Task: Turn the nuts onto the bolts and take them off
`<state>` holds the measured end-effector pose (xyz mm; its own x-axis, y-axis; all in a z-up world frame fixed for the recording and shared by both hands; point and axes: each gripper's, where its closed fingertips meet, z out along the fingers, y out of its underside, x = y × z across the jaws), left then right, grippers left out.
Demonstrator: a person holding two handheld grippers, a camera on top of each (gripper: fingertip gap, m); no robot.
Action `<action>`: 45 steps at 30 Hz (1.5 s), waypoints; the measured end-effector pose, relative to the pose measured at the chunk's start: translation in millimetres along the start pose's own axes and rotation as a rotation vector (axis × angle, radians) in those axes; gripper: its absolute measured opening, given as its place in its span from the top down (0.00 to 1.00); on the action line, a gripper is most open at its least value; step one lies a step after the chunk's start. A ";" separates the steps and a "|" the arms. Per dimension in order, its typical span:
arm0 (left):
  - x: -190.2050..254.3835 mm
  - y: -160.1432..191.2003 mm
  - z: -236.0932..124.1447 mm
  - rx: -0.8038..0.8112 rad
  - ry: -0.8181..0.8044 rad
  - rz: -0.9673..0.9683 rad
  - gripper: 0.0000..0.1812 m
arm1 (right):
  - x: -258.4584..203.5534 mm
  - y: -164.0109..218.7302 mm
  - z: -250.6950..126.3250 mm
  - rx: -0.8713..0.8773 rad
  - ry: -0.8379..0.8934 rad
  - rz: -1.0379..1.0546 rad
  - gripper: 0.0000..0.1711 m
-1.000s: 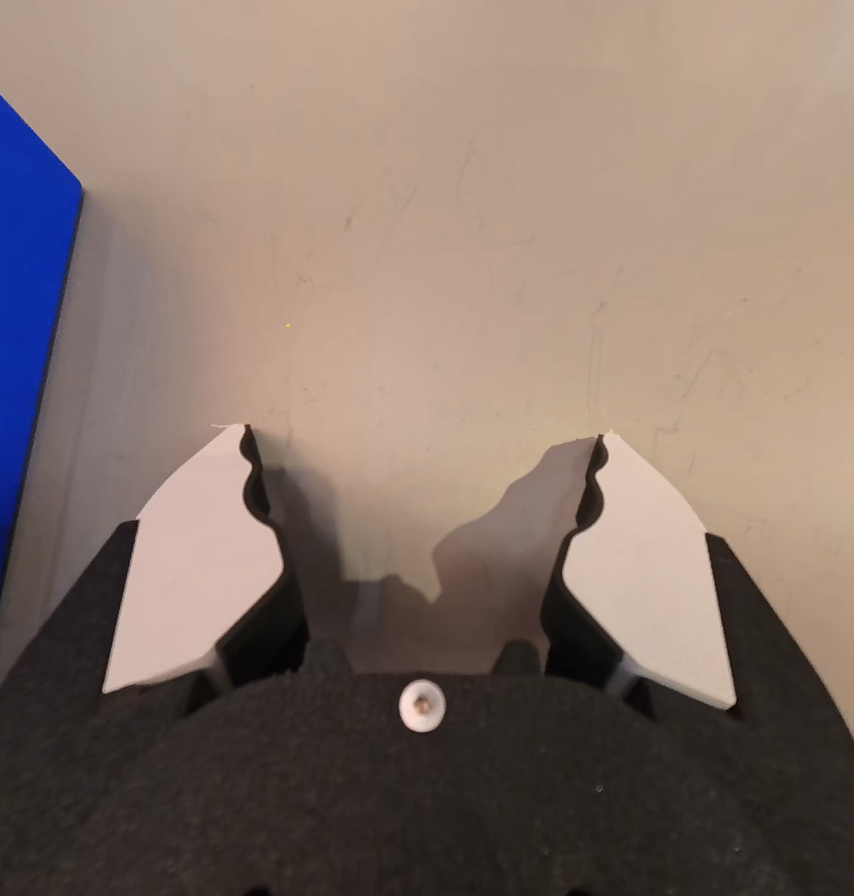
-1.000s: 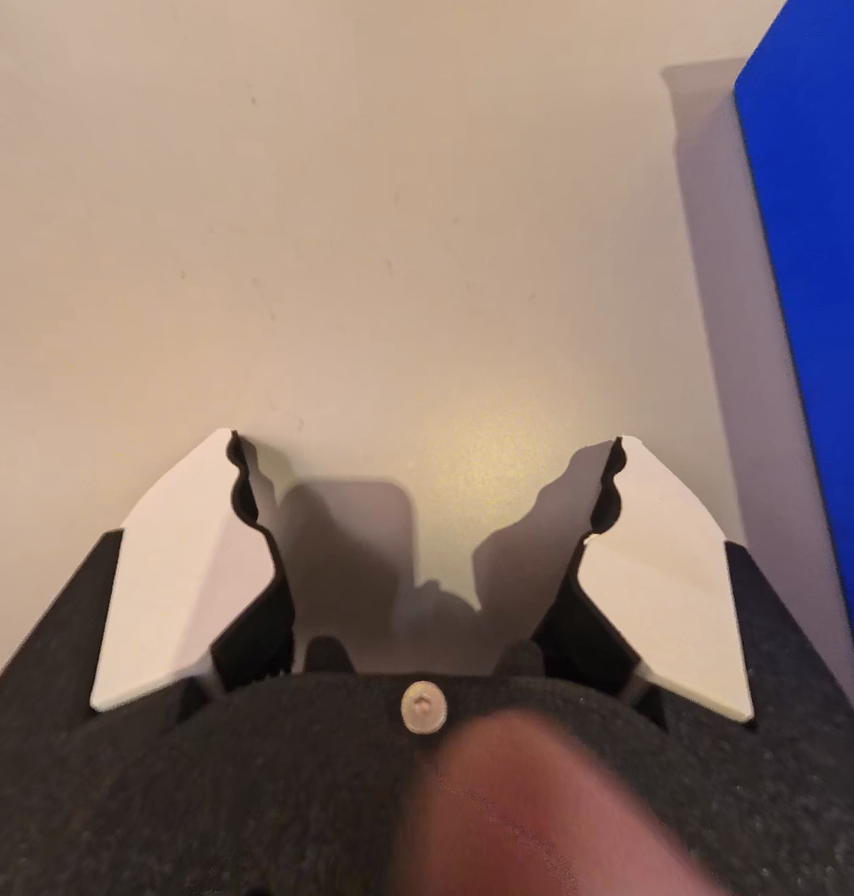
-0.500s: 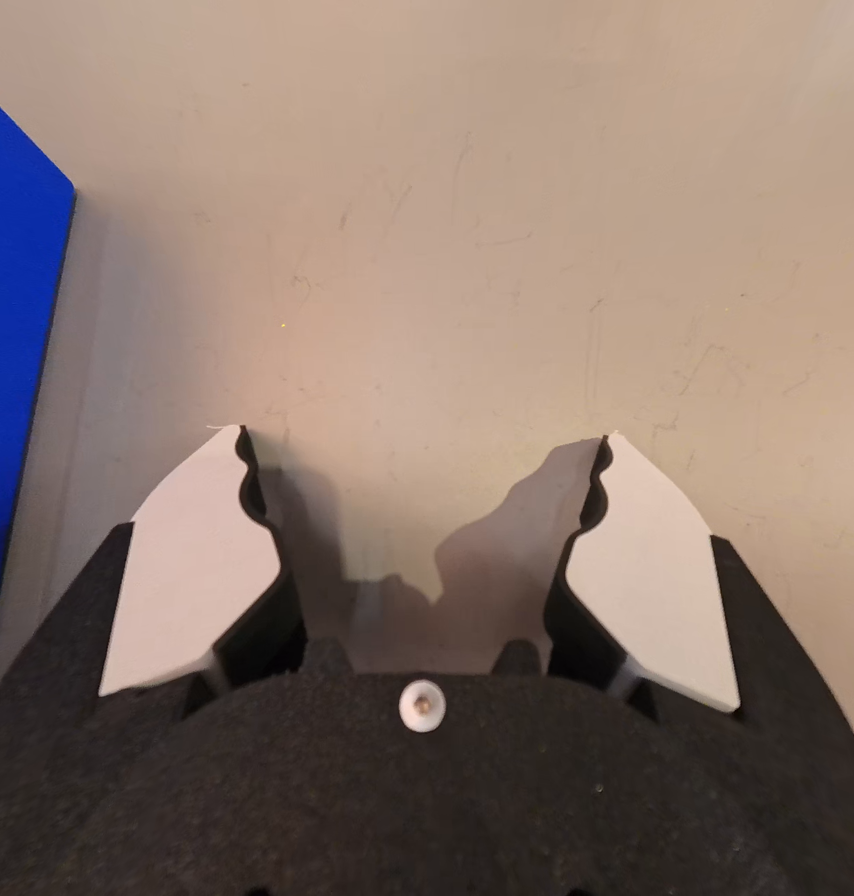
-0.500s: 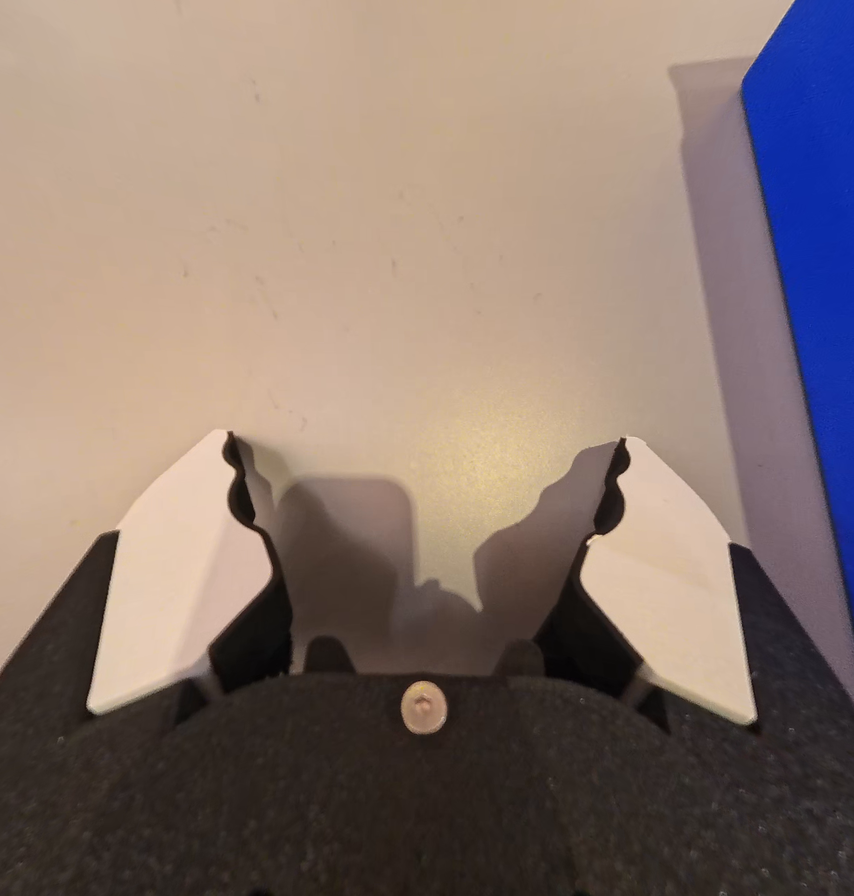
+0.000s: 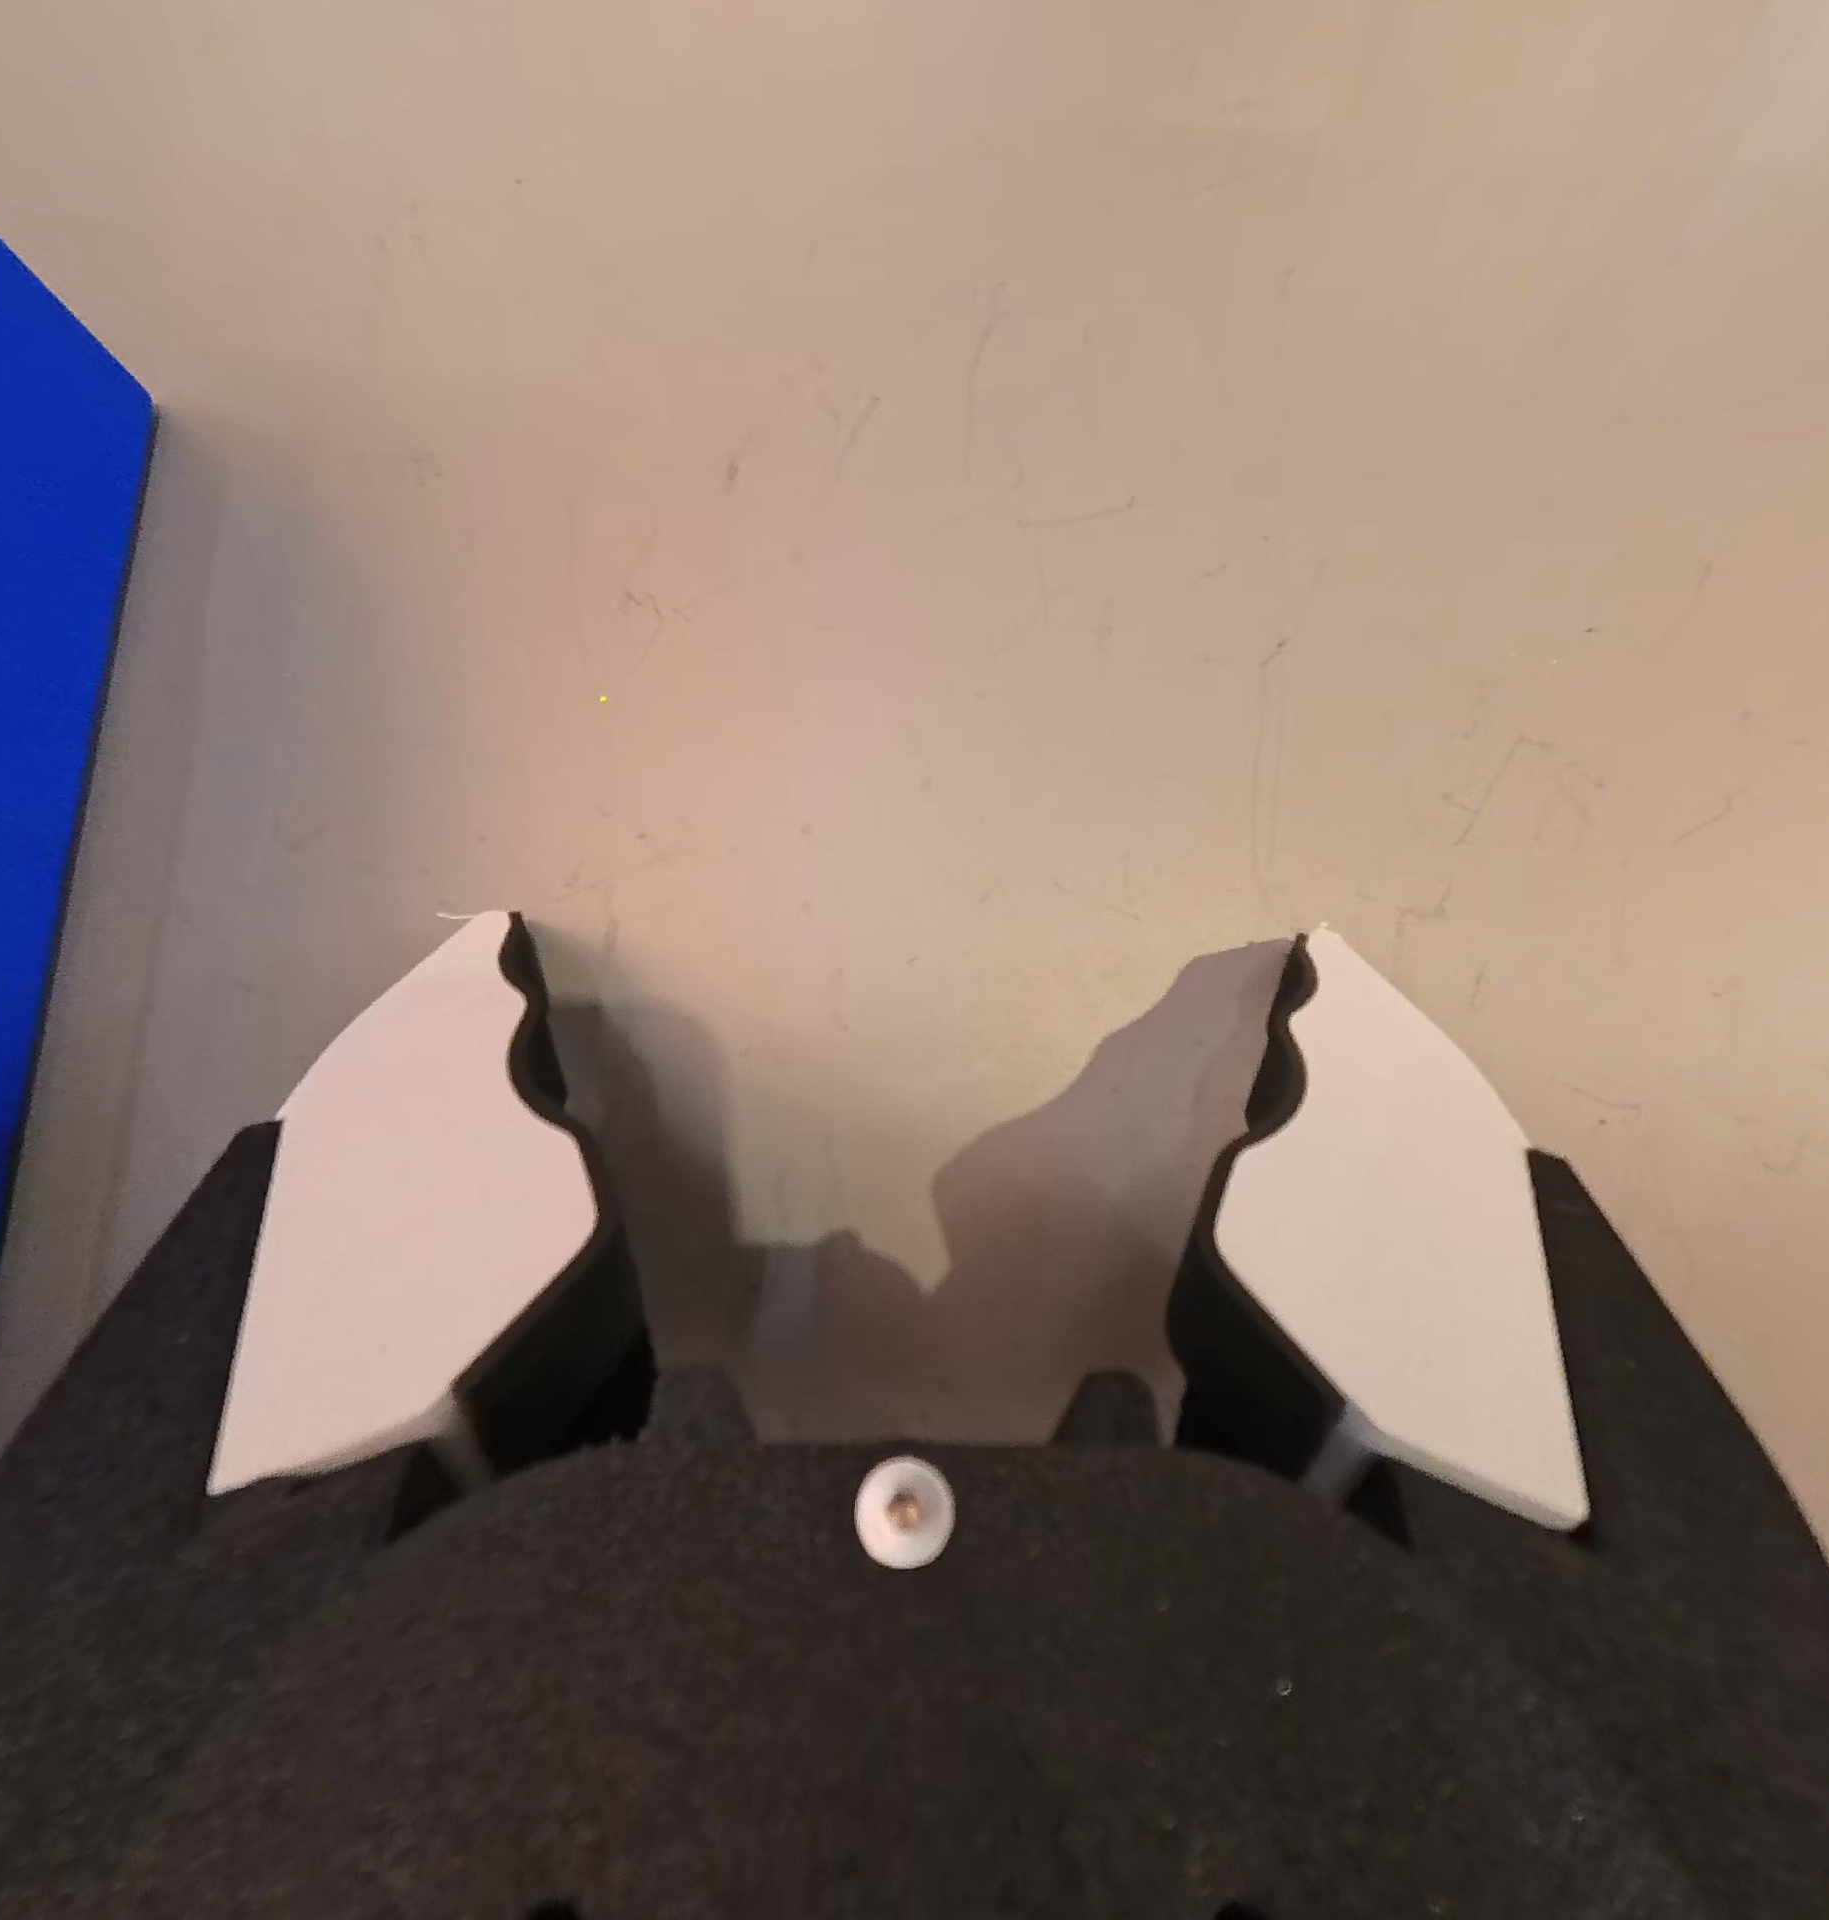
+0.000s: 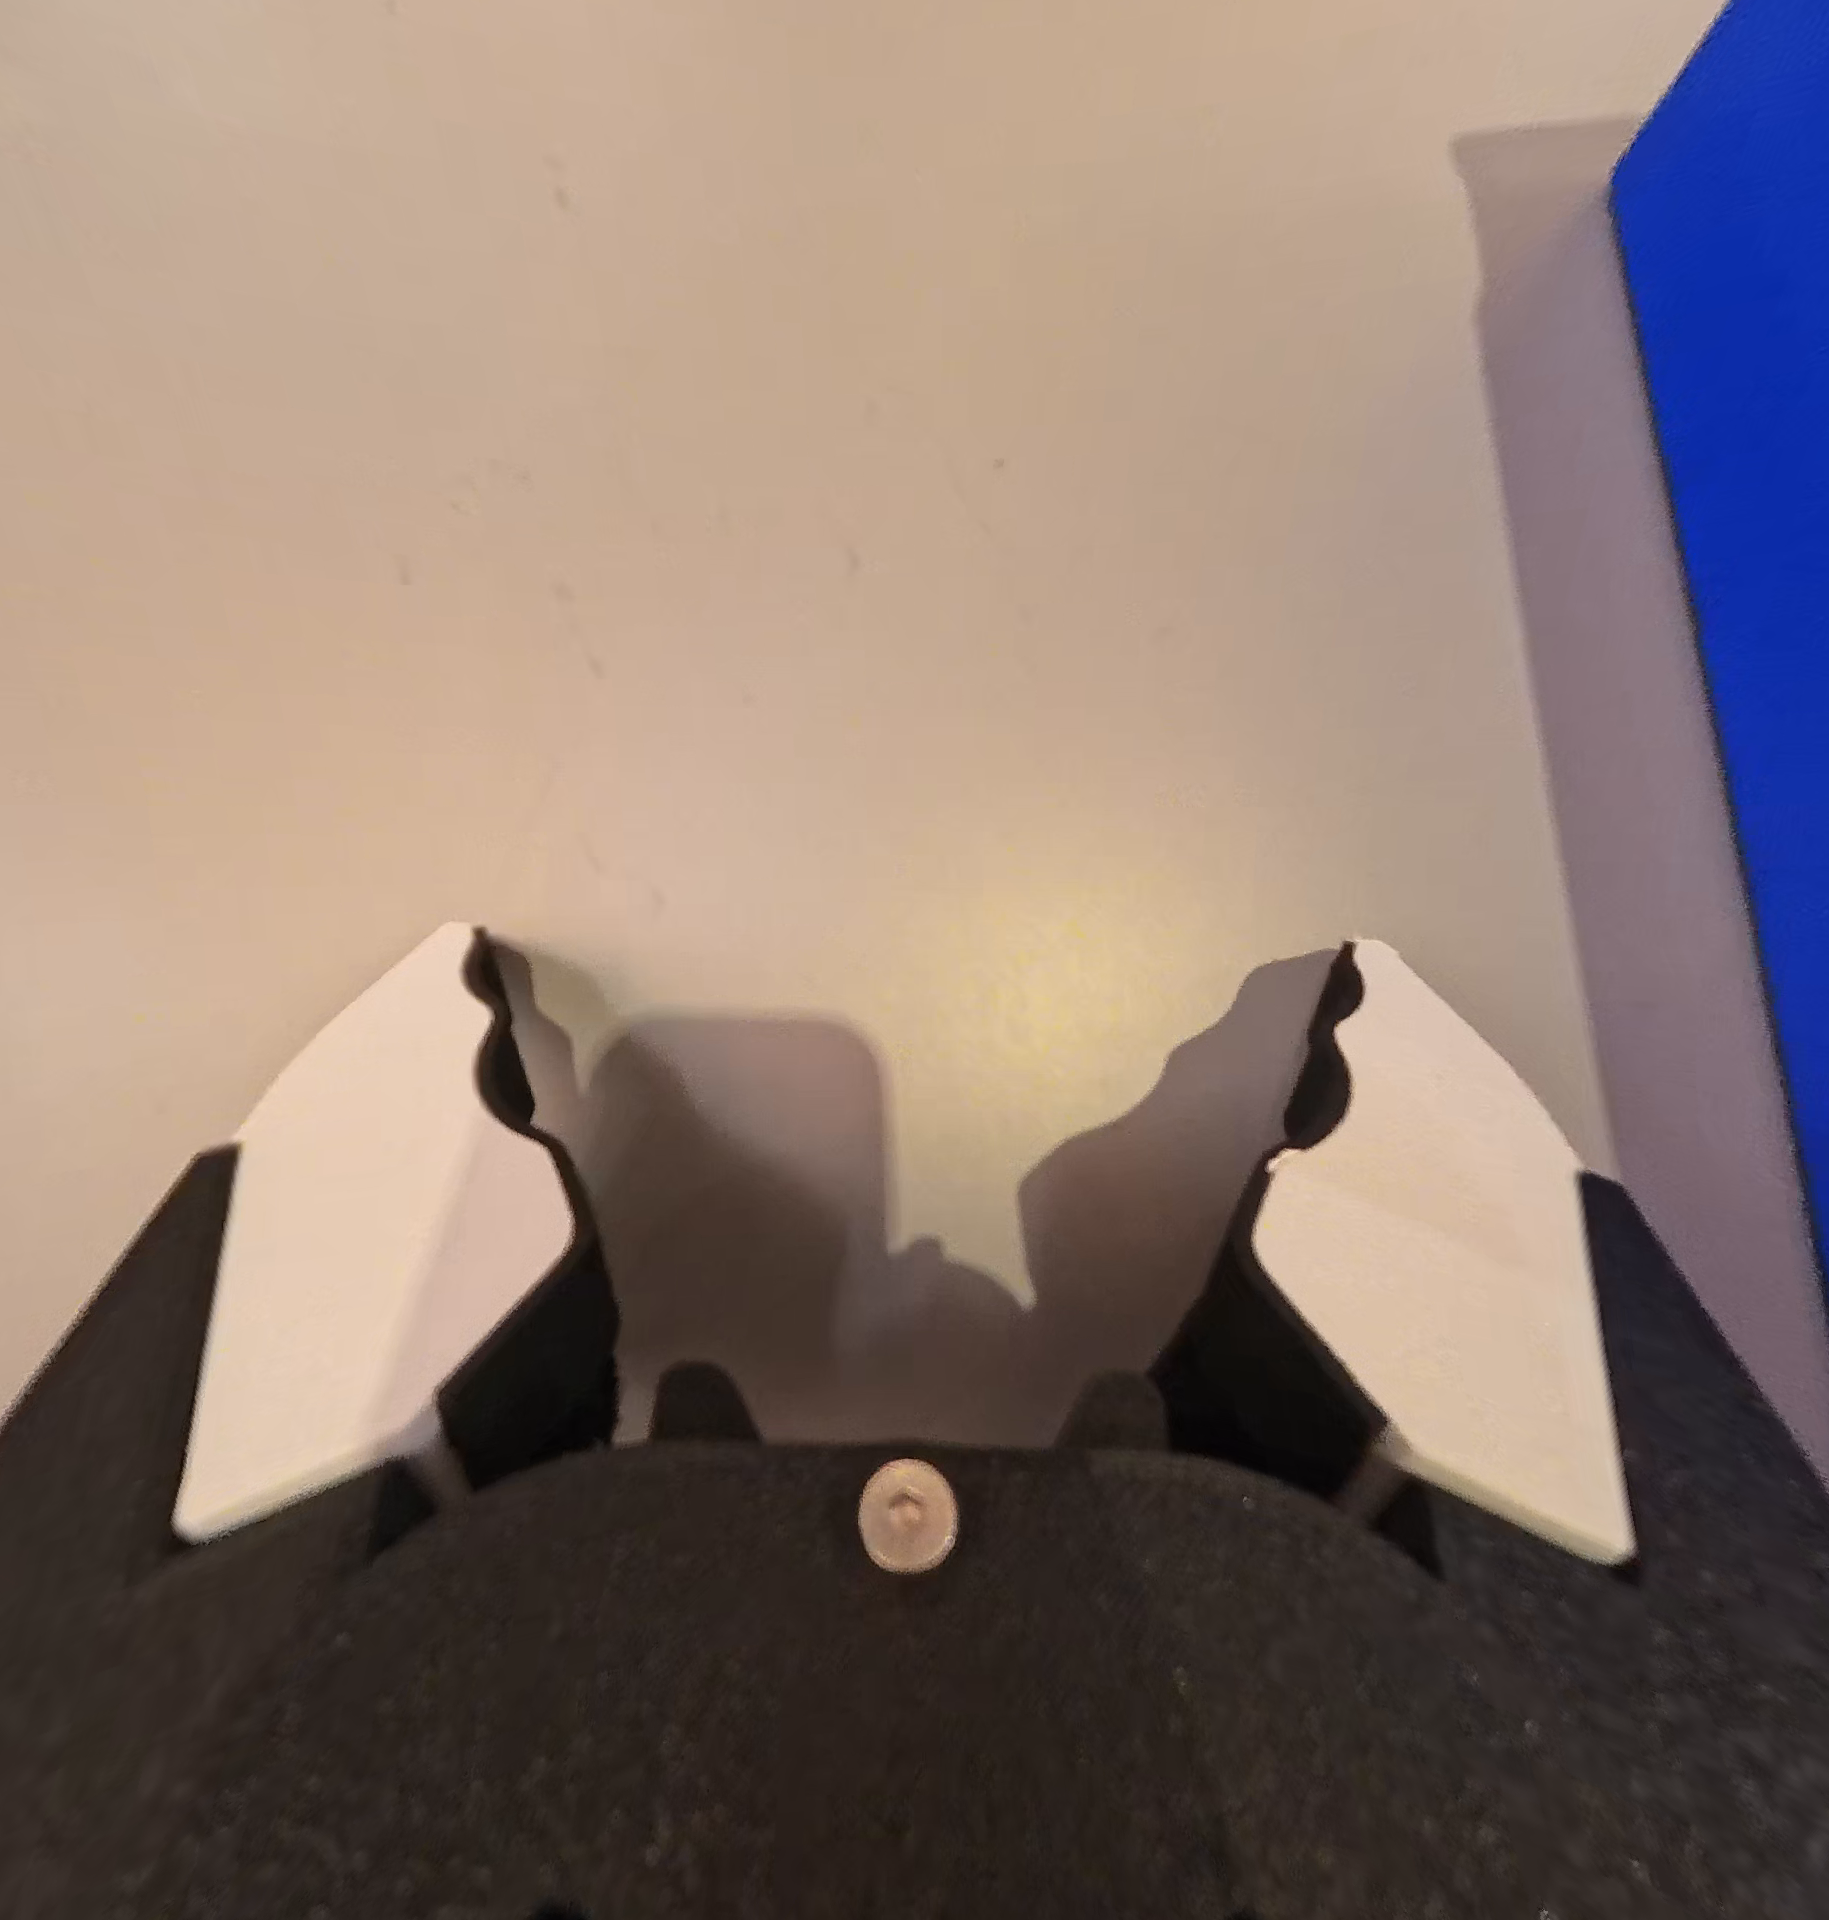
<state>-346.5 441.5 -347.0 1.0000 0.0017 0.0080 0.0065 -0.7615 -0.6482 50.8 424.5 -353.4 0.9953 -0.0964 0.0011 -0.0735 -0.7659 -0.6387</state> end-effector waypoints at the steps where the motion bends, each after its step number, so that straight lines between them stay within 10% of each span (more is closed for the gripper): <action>1: 0.3 0.0 0.2 -0.001 0.001 0.001 0.28 | -2.0 0.7 0.8 -0.007 -0.010 -0.011 0.15; 45: 8.6 -0.9 6.3 -0.027 0.097 0.113 0.19 | -2.2 -0.3 1.9 -0.006 -0.039 -0.045 0.15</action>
<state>-337.8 446.3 -351.1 0.9891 -0.1471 0.0104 -0.1079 -0.7702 -0.6286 48.7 426.1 -354.7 0.9993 -0.0368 -0.0005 -0.0288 -0.7728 -0.6340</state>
